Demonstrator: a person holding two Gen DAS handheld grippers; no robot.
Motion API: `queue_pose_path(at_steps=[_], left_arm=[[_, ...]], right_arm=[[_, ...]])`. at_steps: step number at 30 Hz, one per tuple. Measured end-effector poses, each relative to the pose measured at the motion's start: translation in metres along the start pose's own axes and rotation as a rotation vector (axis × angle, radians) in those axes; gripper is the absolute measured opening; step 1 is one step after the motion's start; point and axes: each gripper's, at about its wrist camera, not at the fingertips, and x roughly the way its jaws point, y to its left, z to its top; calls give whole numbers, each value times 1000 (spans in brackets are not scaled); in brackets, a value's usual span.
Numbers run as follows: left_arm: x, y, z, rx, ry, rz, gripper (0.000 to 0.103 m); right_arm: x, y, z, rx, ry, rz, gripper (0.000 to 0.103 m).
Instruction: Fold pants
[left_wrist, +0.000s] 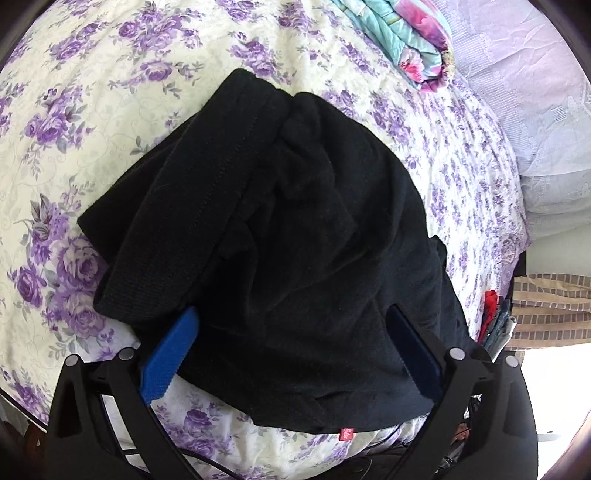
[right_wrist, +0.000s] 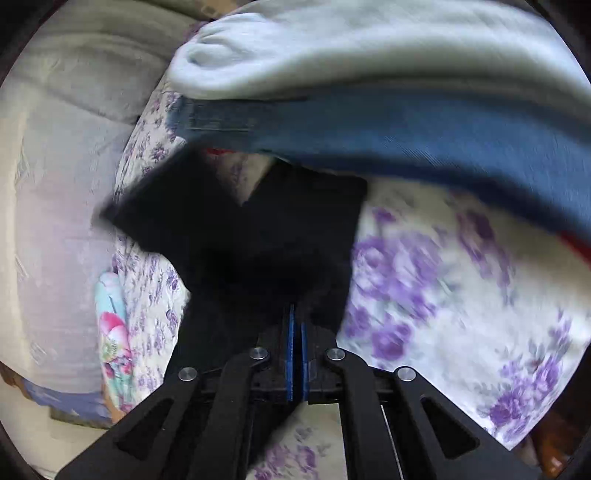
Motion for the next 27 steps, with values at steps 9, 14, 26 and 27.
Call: queue_pose_path(at_steps=[9,14,26,27], left_arm=[[2,-4,0,1,-10,35,99],[1,-3,-2,1,-24,30,99],[-7,6,1,-75,-21,-33,99],[-7,6,1,-78,-21,-35,99]], right_arm=[[-7,20,15,-69,-50,-9,7],[8,15,25,-72,-7,-112,4],[-33,7,20,-75,-120,-80,56],[-36,3,23,-70,-128,-86,56]])
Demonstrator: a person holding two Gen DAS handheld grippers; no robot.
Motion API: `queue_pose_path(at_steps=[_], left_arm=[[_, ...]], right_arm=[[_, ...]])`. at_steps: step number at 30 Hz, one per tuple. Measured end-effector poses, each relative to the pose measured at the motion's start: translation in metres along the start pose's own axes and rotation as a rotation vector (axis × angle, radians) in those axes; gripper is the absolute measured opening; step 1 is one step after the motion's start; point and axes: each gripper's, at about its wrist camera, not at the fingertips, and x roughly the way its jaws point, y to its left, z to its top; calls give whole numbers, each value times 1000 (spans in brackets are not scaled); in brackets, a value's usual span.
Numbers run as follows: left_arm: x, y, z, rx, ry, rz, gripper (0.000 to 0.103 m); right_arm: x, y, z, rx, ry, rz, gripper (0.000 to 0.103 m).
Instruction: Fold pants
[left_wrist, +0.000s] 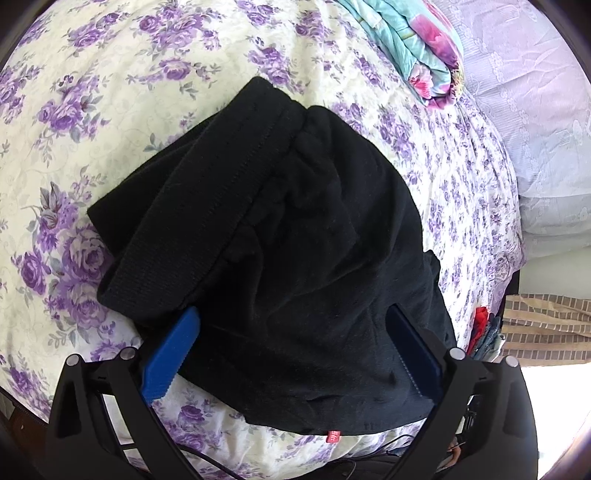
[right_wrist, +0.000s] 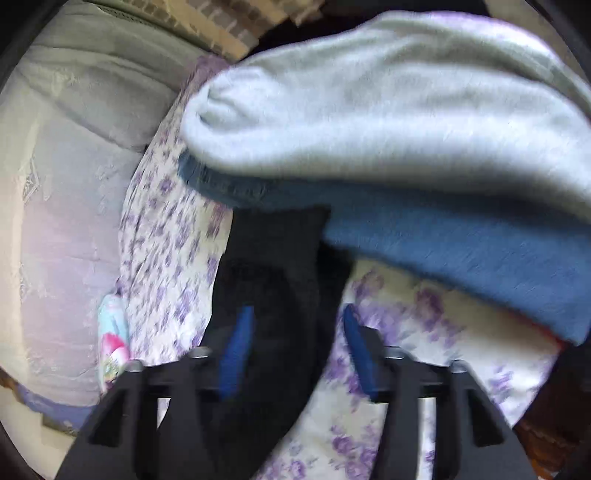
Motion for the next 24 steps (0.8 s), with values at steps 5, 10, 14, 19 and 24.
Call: queue_pose_path(at_steps=[5,10,14,19,24], left_arm=[[-10,-5,-3,19,-29,-17,98],[-27,-26,-14,102,-77,-46,98],[-31,-75,-27,249,-93,-83,98],[18,-149,-52,475,8,-87,98],[94,-151,-90,636,152,113,98]], right_arm=[[16,-21,2,89,57,67,55],[33,-22,-2,144,59,142,55],[32,-16,0,122,67,105,53],[-24,22,2,24,-205,-53,49],[20,155,-38,-393,127,294,49]])
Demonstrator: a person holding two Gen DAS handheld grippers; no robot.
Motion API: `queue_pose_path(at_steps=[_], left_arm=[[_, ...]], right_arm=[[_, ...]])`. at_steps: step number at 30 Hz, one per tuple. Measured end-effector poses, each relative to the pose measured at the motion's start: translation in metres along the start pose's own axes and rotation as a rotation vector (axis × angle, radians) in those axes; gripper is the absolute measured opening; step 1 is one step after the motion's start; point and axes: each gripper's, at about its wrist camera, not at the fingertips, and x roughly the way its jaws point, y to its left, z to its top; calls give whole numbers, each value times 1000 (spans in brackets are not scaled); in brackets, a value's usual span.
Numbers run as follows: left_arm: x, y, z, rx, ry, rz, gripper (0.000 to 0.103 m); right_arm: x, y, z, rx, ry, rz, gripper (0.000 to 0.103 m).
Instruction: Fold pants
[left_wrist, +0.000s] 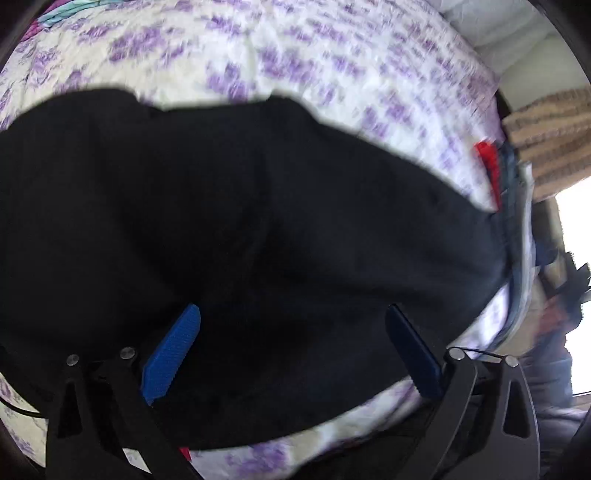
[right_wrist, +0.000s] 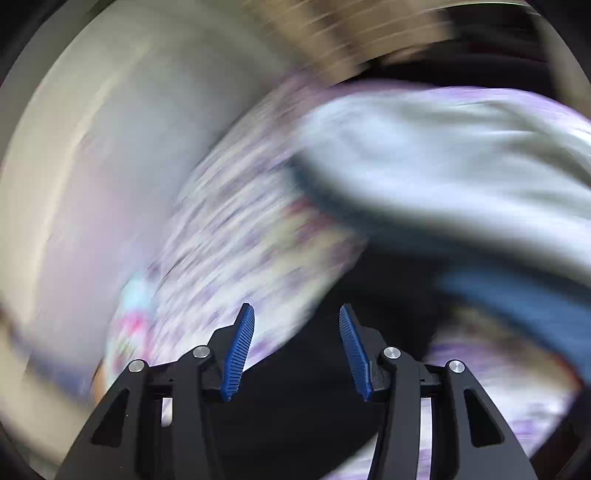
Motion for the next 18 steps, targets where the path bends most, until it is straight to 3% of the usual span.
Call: queue_pose_path(at_steps=[2,5,7,8,9,10,11,12,15,18], left_arm=[[-2,-3,-7,47,-47,16,98],[-8,4,-7,8,-70,-10,98],[-12,11,-8,-37,-81,-32,98],[-15,14,-9,-50,-86,-36,98],[-18,17,-12,-63,-93,-36,98],[-24,20,-17,-79,-103,-35,98],[-29,23,-21,-96,-112,-38,98],[-35,26,-25,-120,-123,-42,98],[-56,39,-38,-210,-166,-69,98],[-64,47,-43,-262,-192,-71,98]], right_arm=[[50,52,-20,-138,191,117,49],[130,120,-77,-320,482,248,49],[168,140,-110,-382,633,272,49],[183,144,-123,-413,687,240,49],[198,144,-133,-438,729,180,49],[212,137,-132,-430,747,138,42],[215,132,-129,-394,756,132,32],[213,131,-118,-356,757,141,32],[213,170,-91,-421,758,276,36],[245,220,-84,-501,843,384,37]])
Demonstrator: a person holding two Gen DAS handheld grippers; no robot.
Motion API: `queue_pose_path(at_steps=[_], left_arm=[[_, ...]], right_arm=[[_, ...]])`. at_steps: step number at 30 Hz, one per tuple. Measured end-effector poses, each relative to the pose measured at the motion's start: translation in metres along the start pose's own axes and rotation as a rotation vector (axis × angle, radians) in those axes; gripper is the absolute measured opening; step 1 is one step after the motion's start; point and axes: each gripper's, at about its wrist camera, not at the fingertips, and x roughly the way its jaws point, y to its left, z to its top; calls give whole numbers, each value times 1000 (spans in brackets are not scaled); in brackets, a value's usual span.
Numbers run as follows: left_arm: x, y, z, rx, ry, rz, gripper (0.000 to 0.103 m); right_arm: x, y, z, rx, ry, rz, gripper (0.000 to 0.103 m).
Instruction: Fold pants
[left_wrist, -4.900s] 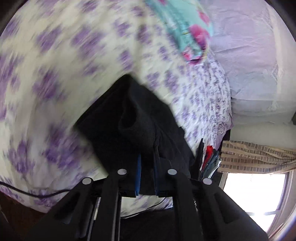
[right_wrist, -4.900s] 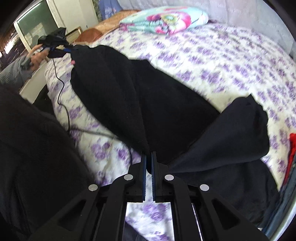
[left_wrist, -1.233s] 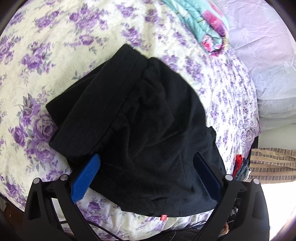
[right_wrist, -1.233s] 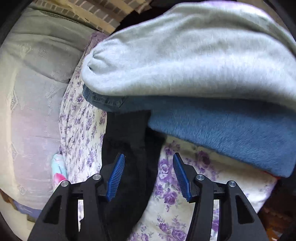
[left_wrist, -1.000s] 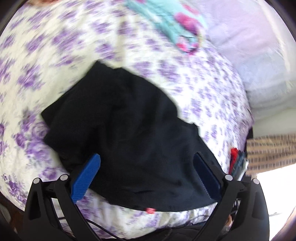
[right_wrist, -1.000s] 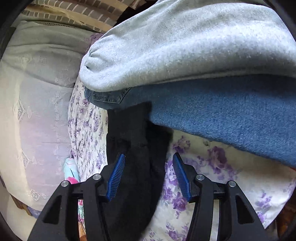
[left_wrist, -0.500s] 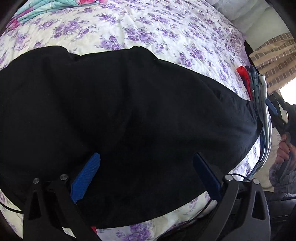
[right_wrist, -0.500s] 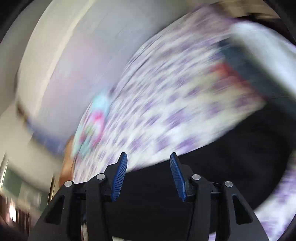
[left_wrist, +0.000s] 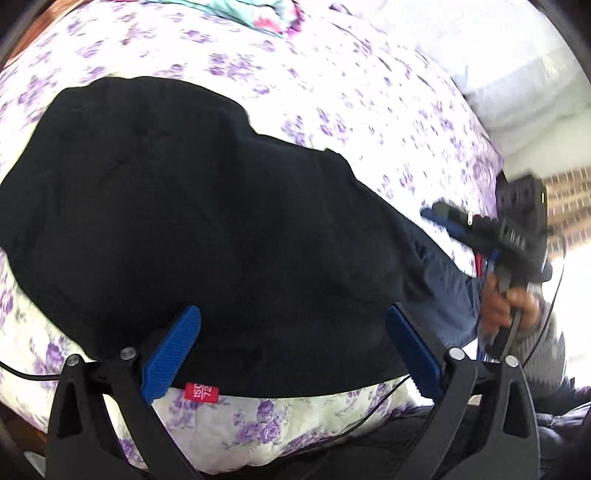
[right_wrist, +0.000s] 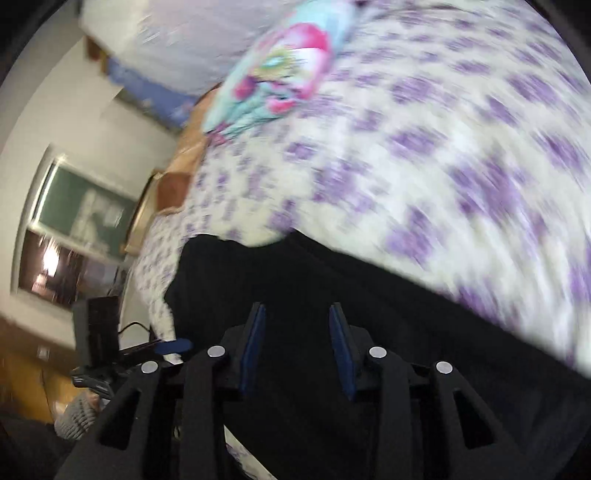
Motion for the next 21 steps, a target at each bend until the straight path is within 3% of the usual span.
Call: queue_pose_path(at_steps=[3,6,12,13,14,16,21], left_arm=[[2,1,-3,-10,3,36,98],[1,-2,-8,-11,-9,73,98],[-5,12,-24,-99,-27,95,98],[-7,14,-26,-112,-31,96,98],[-8,15,-27,-117,-33,99,98],[-10,16,-30,-120,-35,109,98],[-8,14,-35,-119,-28,125,98]], right_arm=[[40,-2,38,-57,97,-20,36],[67,0,55,-108,174,-24,35],[102,6,51,-221,309,-37,32],[107,6,52,-231,318,-35,29],[109,7,51,-236,320,-34,19],[107,9,51,-260,299,-38,8],[99,2,65,-247,228,-104,4]])
